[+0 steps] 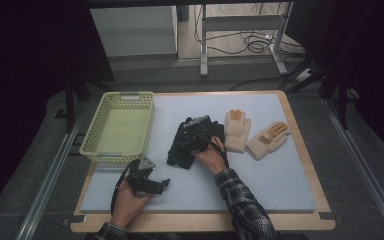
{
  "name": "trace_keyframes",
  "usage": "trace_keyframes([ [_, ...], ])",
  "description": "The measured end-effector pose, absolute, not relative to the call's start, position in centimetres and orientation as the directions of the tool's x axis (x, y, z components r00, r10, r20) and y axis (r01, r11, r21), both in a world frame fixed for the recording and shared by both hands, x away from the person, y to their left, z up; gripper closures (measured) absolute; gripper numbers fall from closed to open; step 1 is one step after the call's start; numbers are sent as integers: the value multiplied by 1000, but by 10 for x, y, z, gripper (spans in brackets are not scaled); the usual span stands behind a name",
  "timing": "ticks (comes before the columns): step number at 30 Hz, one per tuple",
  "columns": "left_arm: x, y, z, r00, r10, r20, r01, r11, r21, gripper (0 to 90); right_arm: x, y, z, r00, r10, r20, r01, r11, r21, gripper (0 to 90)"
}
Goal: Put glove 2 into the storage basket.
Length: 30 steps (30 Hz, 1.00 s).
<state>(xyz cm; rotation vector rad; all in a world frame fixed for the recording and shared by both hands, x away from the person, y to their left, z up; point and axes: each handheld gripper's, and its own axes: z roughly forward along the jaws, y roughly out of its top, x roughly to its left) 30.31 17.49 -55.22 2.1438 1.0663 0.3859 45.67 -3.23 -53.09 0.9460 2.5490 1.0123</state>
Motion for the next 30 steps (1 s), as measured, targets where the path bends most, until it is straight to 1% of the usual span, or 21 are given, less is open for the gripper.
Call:
trace_keyframes([
  [1,303,175,-552,616,786,-42,577,-415,703,39,457,-32,-530,-761,649,25,488,547,680,391],
  [2,303,175,-552,617,786,-41,578,-416,702,39,456,-32,-529,-769,638,33,486,551,678,474],
  [3,303,175,-552,617,786,-42,577,-415,704,39,453,-31,-528,-761,649,4,483,562,672,610],
  [4,303,175,-552,617,786,-41,577,-417,702,39,453,-31,-528,-761,649,4,483,562,672,610],
  [5,303,175,-552,617,786,-41,577,-417,702,39,452,-32,-528,-757,654,1,483,558,675,693],
  [6,303,175,-552,617,786,-41,577,-416,703,39,452,-32,-528,-757,654,1,483,558,675,693],
  [7,303,175,-552,617,786,-41,577,-417,702,39,451,-34,-528,-759,651,11,483,552,680,762],
  [12,303,175,-552,617,785,-42,577,-416,703,39,447,-31,-524,-768,640,-27,456,576,678,798],
  [17,303,175,-552,616,786,-42,577,-415,704,39,438,-42,-506,-781,624,17,442,534,721,806],
  [19,303,175,-552,617,786,-42,577,-415,704,39,436,-43,-504,-784,620,15,438,536,722,807],
  [27,303,175,-552,617,786,-42,576,-414,705,39,403,-53,-478,-819,574,16,388,531,754,806],
  [30,303,175,-552,617,786,-41,575,-414,705,39,394,-57,-473,-823,568,22,383,526,759,806],
])
